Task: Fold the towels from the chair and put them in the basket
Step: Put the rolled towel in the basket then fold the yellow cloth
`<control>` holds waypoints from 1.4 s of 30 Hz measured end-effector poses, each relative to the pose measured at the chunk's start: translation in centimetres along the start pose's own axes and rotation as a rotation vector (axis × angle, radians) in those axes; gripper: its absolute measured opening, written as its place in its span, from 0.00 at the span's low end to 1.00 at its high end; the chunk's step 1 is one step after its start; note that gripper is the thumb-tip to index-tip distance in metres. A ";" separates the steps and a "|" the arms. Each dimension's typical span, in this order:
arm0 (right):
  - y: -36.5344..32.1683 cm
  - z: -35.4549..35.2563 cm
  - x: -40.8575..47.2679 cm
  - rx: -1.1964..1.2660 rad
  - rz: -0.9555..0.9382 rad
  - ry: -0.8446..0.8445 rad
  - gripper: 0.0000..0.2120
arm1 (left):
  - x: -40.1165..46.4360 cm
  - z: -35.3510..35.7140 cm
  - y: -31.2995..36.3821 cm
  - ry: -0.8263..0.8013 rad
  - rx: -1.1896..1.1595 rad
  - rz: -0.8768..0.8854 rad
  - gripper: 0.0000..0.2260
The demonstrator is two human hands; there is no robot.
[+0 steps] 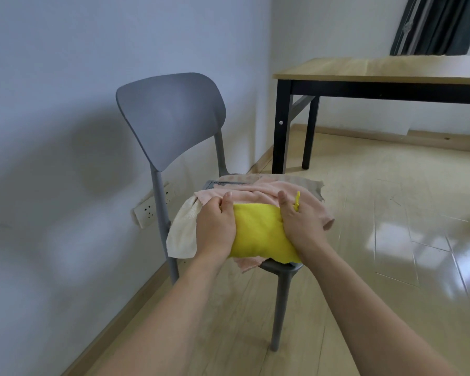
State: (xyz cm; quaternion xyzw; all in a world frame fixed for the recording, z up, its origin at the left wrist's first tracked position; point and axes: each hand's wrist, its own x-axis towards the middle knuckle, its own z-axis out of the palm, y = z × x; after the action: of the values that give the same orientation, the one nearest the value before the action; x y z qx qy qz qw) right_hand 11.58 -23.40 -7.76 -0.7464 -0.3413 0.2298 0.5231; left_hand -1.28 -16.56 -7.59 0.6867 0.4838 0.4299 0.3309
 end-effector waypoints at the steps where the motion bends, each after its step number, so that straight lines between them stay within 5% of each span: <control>1: -0.2 0.0 -0.5 -0.041 0.011 -0.048 0.32 | 0.0 -0.3 0.2 0.005 0.014 0.019 0.16; 5: -2.2 -0.9 -1.1 -0.209 -0.044 -0.004 0.21 | 0.7 -1.4 1.4 -0.005 0.078 0.103 0.19; 9: -3.7 -0.8 2.5 -0.273 -0.028 0.113 0.32 | 3.9 -0.8 1.6 0.003 0.139 0.123 0.19; 21: -7.0 -0.4 20.8 -0.279 0.042 0.103 0.25 | 21.1 8.2 4.0 -0.082 0.318 0.041 0.19; 34: -39.5 -19.3 18.5 -0.218 0.288 0.023 0.28 | 25.2 -5.0 39.7 -0.253 0.197 -0.094 0.22; 42: -43.8 -34.9 15.6 -0.207 0.334 0.106 0.30 | 20.2 -1.8 54.4 -0.333 0.113 -0.055 0.23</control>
State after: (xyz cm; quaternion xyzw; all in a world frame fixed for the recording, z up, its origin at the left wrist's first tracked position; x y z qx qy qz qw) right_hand 34.53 -23.81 45.66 -0.8534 -0.2064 0.2376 0.4156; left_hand 21.03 -14.38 45.96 0.7525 0.4644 0.2731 0.3788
